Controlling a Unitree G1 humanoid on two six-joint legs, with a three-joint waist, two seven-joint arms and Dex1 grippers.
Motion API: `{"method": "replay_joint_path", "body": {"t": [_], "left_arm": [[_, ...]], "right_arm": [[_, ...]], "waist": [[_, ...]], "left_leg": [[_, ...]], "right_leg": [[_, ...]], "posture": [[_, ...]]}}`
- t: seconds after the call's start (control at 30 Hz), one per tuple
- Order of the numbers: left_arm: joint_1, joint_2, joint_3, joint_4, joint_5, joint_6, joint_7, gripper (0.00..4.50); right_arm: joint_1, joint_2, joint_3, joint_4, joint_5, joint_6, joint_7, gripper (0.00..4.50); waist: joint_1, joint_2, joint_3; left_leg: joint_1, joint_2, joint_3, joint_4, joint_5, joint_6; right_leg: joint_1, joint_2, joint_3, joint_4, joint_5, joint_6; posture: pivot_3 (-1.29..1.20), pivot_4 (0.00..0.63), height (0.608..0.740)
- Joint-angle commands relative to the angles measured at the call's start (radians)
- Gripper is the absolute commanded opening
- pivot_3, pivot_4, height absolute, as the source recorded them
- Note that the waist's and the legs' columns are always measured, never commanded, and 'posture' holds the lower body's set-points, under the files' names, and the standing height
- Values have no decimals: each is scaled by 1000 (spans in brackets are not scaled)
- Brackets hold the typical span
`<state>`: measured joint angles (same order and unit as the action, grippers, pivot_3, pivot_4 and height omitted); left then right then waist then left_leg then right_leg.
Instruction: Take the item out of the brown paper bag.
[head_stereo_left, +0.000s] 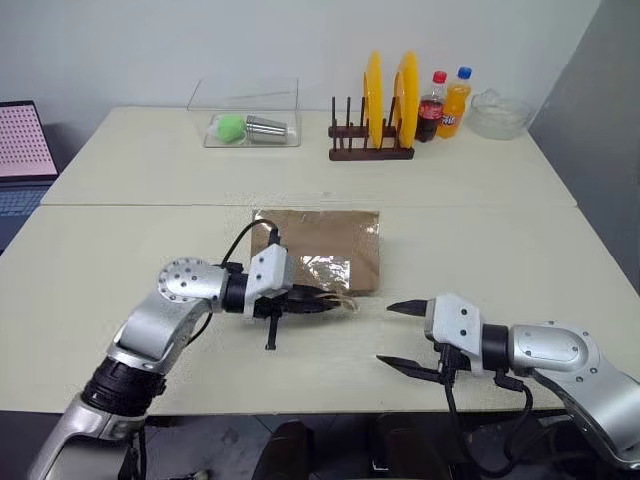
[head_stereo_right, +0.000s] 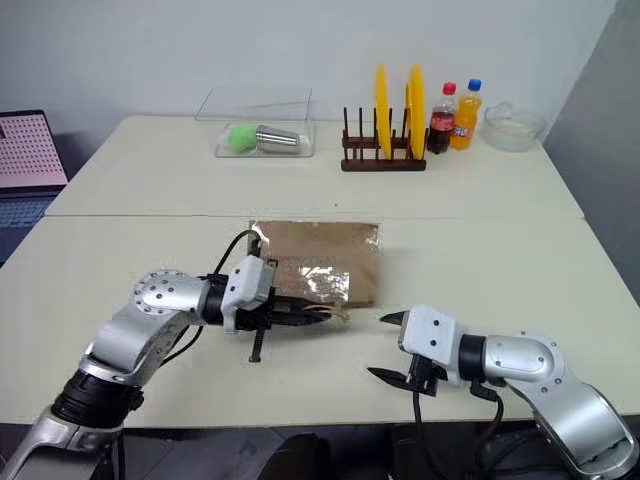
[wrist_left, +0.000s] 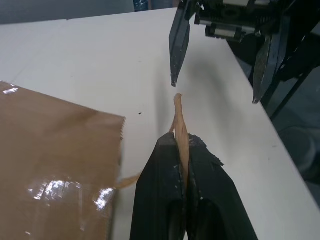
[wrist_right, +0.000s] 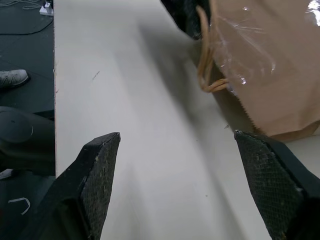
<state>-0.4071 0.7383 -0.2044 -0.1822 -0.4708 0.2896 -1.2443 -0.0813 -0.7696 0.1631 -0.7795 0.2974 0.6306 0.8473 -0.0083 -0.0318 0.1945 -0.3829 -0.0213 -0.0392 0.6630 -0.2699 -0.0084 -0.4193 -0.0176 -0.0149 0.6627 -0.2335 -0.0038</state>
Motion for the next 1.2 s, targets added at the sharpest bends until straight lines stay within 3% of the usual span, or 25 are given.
{"method": "replay_joint_path", "body": {"t": [0.03, 0.27, 0.53, 1.2], "left_arm": [[20, 41, 17, -36, -24, 47, -54, 29], [88, 23, 4, -1, 80, -98, -54, 29], [133, 29, -9, 78, 233, -406, -81, 2520], [140, -24, -69, 49, 300, -553, -56, 2520]], "right_arm": [[-24, -10, -1, -8, 13, -16, 10, 3844], [-32, -8, 12, -17, 21, 1, 4, 3844], [-12, -14, 16, -32, 22, 8, 3, 3844], [2, -29, 32, -28, 15, -4, 9, 3844]], "waist": [[0, 0, 0], [5, 0, 0], [6, 0, 0], [7, 0, 0]], "left_leg": [[0, 0, 0, 0, 0, 0], [0, 0, 0, 0, 0, 0], [0, 0, 0, 0, 0, 0], [0, 0, 0, 0, 0, 0]], "right_leg": [[0, 0, 0, 0, 0, 0], [0, 0, 0, 0, 0, 0], [0, -1, 1, -1, 0, 0], [0, -1, 0, 0, 0, 0]], "posture": [[0, 150, 740], [0, 150, 740], [0, 150, 740], [0, 150, 740]]}}
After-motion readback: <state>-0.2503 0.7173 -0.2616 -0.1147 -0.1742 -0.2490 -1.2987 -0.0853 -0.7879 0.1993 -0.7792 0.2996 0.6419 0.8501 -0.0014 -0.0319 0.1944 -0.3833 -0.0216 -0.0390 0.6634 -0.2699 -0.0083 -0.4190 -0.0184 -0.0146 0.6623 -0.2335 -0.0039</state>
